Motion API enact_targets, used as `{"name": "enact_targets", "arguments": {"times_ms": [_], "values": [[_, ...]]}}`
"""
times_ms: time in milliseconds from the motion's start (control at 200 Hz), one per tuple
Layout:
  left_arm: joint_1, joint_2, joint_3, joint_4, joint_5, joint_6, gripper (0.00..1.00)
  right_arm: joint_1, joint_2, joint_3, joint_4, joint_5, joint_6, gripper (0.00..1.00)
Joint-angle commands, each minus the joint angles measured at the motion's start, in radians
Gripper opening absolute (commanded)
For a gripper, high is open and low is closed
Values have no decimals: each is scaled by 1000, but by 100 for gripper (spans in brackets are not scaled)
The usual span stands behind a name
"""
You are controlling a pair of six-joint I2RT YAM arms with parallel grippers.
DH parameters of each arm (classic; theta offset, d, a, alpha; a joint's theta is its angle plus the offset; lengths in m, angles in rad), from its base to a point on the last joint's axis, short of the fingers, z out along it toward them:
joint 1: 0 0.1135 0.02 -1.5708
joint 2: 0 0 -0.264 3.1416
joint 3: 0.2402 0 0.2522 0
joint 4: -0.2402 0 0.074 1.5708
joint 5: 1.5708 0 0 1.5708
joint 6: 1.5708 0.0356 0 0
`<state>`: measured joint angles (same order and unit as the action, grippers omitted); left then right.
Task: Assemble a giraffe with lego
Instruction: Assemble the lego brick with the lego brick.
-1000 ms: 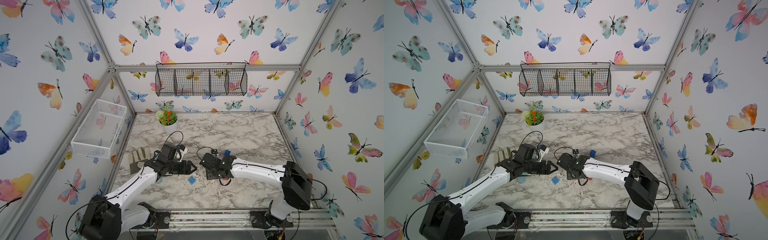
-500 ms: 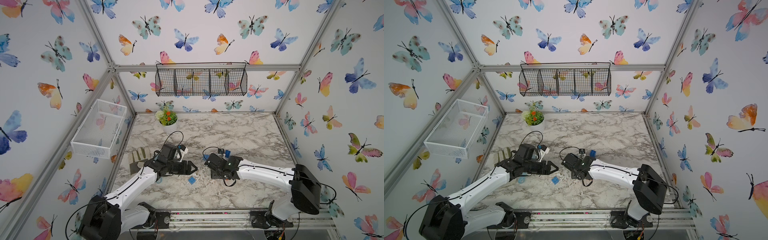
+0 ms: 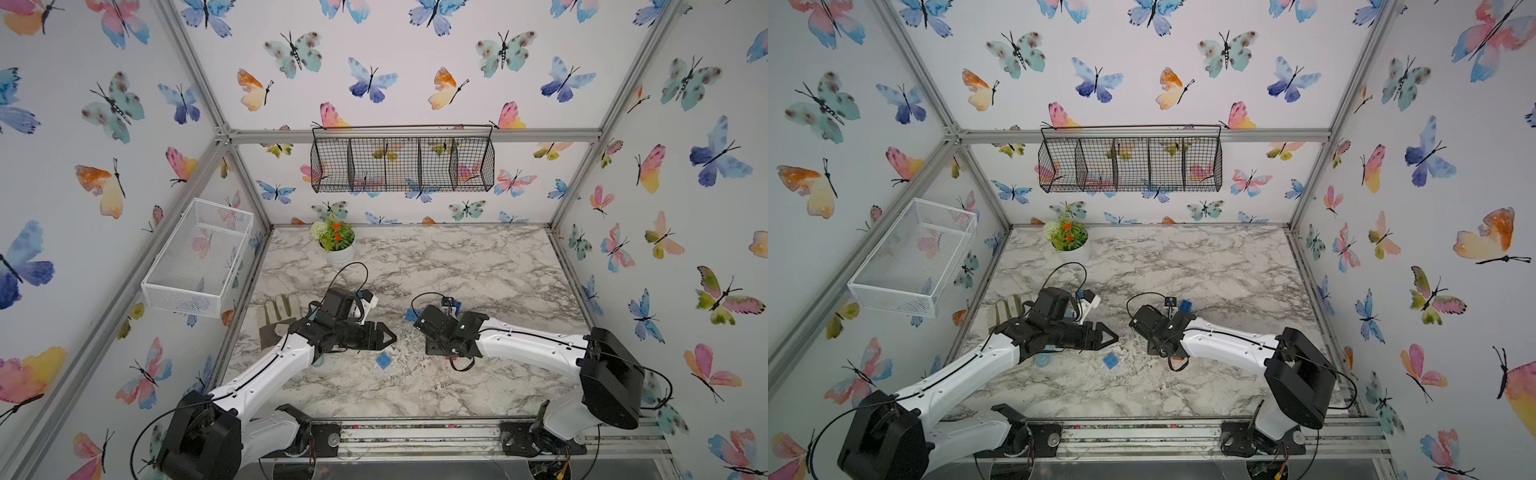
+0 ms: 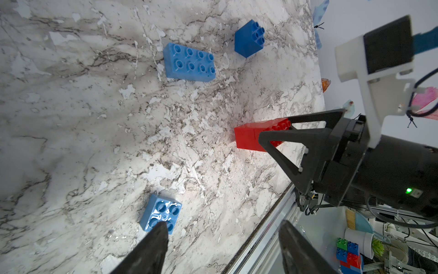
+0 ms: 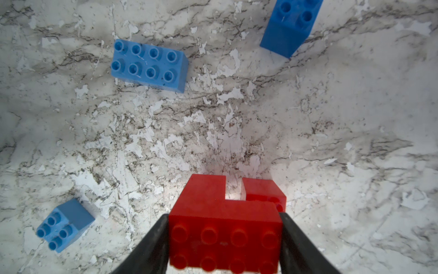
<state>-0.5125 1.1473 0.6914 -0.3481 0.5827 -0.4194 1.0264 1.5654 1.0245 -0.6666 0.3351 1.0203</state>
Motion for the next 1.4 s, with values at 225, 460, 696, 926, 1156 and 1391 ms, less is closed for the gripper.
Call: {"name": "enact_targets", "arguments": {"times_ms": [225,460,696,926,1156,1391], "values": [[-5,-26,-10,12,19,6,73,-6,26,-17,20,-18,14,58],[-6,-29,-10,13,18,8,74,-6,33,-24,19,-15,18,58],[-7,-31,-9,12,17,8,73,-6,28,-37,15,-14,23,58],[-6,-32,-10,11,14,8,73,-6,46,-41,28,-22,17,58],[-6,-32,-10,11,12,9,73,-8,64,-29,22,-25,12,59],[-7,-34,-10,11,12,8,73,-14,84,-24,25,-43,-6,59]]}}
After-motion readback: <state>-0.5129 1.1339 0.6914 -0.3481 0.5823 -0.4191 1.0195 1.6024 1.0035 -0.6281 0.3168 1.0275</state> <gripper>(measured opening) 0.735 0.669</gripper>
